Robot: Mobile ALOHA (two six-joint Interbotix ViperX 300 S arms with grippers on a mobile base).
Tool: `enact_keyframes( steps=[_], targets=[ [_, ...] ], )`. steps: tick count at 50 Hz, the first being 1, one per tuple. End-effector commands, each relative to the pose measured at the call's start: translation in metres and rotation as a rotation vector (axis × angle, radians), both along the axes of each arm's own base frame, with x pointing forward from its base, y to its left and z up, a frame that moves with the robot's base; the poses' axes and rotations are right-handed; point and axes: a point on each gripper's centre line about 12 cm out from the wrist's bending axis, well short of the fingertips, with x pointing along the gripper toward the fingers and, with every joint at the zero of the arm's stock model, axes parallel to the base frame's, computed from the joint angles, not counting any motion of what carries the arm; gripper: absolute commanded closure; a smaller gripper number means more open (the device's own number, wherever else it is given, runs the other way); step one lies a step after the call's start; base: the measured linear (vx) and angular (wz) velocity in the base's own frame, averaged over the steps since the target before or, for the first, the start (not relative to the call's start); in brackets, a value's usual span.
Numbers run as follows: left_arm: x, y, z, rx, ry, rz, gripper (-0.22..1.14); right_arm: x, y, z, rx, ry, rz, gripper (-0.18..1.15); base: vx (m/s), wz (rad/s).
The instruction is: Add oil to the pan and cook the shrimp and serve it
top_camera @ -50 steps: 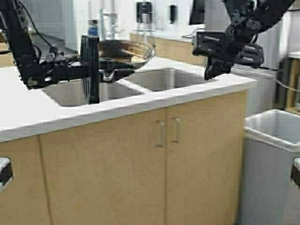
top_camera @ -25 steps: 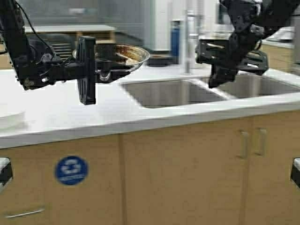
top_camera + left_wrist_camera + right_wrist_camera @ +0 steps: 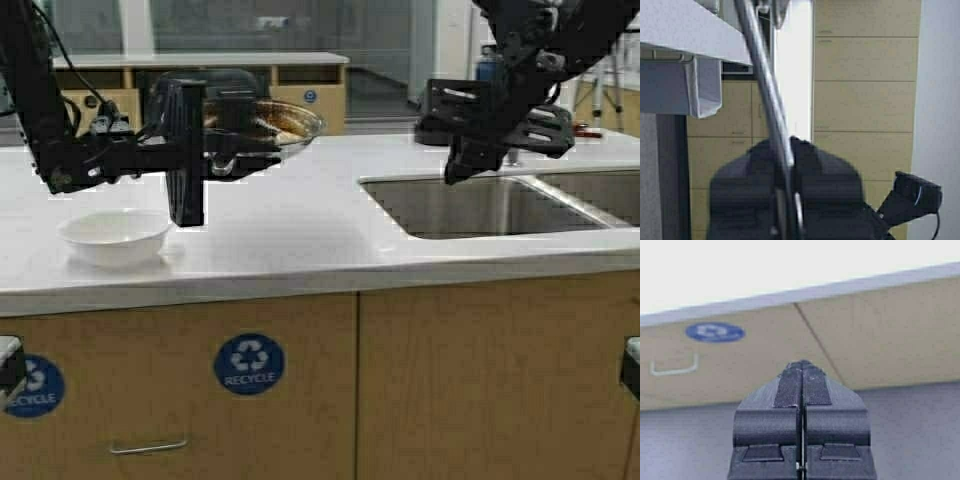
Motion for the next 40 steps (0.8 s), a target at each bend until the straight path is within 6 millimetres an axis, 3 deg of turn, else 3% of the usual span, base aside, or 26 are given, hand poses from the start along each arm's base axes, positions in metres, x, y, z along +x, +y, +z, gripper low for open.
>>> enact_keyframes(
  steps=[1, 16, 40],
  targets=[
    [0.005, -0.002, 0.032, -0.034, -0.094, -0.002, 0.89, 0.008, 0.004, 0.017, 0.034, -0.032, -0.008, 0.9, 0.03, 0.18],
    [0.007, 0.0, 0.042, -0.026, -0.108, 0.007, 0.89, 0.008, 0.005, 0.021, 0.036, -0.039, -0.005, 0.9, 0.05, 0.27],
    [0.0, 0.007, 0.058, 0.206, -0.082, 0.061, 0.89, 0.0, -0.001, 0.014, 0.021, -0.031, -0.005, 0.9, 0.05, 0.24]
  ],
)
